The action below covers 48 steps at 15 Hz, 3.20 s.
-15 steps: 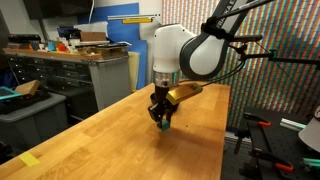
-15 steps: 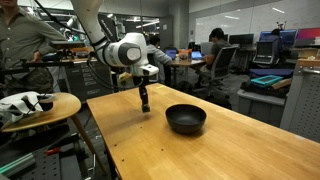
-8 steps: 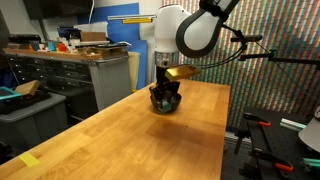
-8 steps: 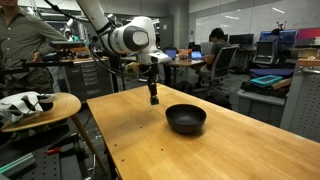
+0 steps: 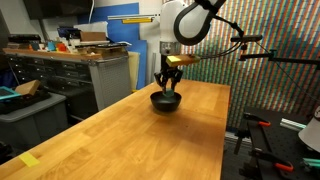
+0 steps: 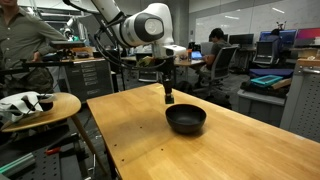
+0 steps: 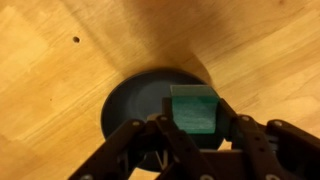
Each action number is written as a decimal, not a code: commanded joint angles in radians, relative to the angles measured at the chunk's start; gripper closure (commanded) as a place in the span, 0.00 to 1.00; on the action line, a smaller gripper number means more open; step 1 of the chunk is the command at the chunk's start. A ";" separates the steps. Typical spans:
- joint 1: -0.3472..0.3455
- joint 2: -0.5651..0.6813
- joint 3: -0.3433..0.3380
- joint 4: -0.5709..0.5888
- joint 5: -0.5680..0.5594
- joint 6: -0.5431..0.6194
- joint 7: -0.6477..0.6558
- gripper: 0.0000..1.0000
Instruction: Put the block in the bowl
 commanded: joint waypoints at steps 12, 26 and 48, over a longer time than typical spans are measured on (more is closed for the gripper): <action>-0.127 0.082 0.003 0.089 0.128 -0.033 -0.130 0.79; -0.128 0.214 0.000 0.147 0.231 0.057 -0.156 0.79; -0.121 0.047 -0.002 0.278 0.105 -0.307 -0.319 0.00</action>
